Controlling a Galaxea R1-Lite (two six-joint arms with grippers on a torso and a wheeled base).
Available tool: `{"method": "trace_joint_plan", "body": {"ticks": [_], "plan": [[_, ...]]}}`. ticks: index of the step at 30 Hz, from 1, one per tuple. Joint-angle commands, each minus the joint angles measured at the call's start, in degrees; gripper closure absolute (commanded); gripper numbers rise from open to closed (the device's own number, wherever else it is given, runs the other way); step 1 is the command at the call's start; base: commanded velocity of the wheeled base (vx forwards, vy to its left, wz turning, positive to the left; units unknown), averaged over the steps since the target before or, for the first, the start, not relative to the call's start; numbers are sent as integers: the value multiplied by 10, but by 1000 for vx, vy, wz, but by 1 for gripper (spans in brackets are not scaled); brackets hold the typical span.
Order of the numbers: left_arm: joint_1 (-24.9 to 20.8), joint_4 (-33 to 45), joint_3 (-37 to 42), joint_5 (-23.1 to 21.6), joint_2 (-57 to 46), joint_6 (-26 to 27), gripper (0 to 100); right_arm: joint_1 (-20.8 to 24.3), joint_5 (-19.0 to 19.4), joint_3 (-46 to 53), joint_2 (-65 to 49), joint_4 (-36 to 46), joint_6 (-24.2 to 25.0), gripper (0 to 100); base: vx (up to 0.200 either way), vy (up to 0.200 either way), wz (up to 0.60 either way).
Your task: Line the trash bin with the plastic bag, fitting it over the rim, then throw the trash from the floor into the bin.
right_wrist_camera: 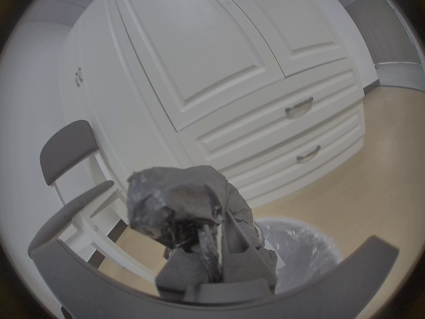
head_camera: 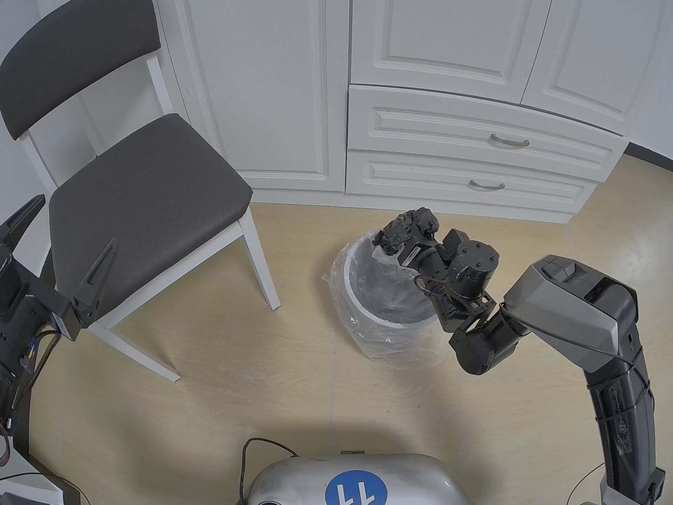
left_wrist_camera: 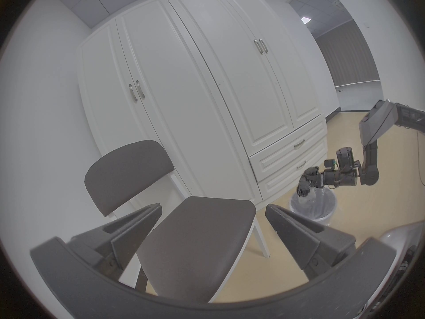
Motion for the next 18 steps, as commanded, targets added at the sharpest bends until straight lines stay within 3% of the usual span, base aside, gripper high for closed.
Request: {"method": "trace_joint_plan", "body": {"ticks": [1,18], "plan": [[0,-8,0,0,-1,1,0,-9,0,-19,33,10,15,100,0,0,0],[-1,-17,0,-1,5,0,0,-35,-2,-98,98,41,32,100,0,0,0]]}}
